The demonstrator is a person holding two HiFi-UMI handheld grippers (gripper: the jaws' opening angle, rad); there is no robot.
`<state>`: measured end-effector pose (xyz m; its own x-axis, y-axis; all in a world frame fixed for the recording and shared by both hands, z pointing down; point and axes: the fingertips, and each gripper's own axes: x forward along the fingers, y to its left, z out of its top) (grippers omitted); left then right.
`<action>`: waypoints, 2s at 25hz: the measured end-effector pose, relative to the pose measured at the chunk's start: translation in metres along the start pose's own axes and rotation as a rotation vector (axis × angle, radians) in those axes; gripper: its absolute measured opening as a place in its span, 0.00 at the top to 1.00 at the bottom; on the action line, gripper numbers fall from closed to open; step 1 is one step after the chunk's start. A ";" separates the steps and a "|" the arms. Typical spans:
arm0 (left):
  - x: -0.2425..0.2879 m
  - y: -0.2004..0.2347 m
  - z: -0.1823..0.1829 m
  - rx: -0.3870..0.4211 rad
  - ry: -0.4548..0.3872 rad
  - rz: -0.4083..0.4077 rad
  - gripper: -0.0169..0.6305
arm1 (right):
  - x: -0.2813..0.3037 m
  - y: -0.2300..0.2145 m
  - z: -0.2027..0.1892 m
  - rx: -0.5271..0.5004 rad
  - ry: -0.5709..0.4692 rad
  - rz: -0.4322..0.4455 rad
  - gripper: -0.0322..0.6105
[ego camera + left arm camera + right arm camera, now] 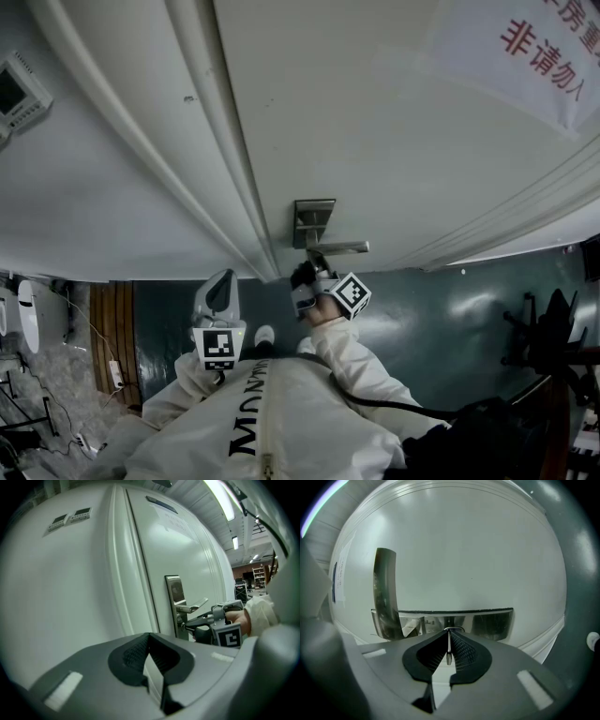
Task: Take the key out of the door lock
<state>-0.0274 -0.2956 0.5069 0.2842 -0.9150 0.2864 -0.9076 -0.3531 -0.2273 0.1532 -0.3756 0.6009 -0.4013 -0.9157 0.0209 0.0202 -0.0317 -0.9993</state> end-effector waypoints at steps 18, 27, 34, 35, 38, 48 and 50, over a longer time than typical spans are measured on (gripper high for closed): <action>-0.017 -0.015 0.002 0.008 -0.021 -0.017 0.97 | -0.034 0.003 -0.009 -0.037 0.009 0.014 0.93; -0.019 -0.023 0.005 0.011 -0.030 -0.025 0.97 | -0.045 0.007 -0.014 -0.140 0.046 -0.001 0.93; -0.017 -0.028 0.005 0.012 -0.030 -0.032 0.97 | -0.056 0.023 -0.014 -0.499 0.104 -0.063 0.93; -0.017 -0.029 0.005 0.012 -0.031 -0.033 0.97 | -0.058 0.024 -0.013 -0.568 0.112 -0.082 0.93; -0.015 -0.030 0.006 0.013 -0.034 -0.034 0.97 | -0.066 0.029 -0.013 -0.768 0.140 -0.128 0.93; -0.011 -0.038 0.006 -0.023 -0.024 -0.024 0.97 | -0.092 0.058 -0.026 -1.485 0.188 -0.201 0.93; -0.013 -0.040 0.008 -0.019 -0.025 -0.010 0.97 | -0.097 0.062 -0.027 -1.492 0.193 -0.182 0.93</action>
<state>0.0073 -0.2715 0.5050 0.3004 -0.9163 0.2649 -0.9104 -0.3583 -0.2067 0.1684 -0.2775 0.5358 -0.4085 -0.8755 0.2582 -0.9127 0.3959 -0.1018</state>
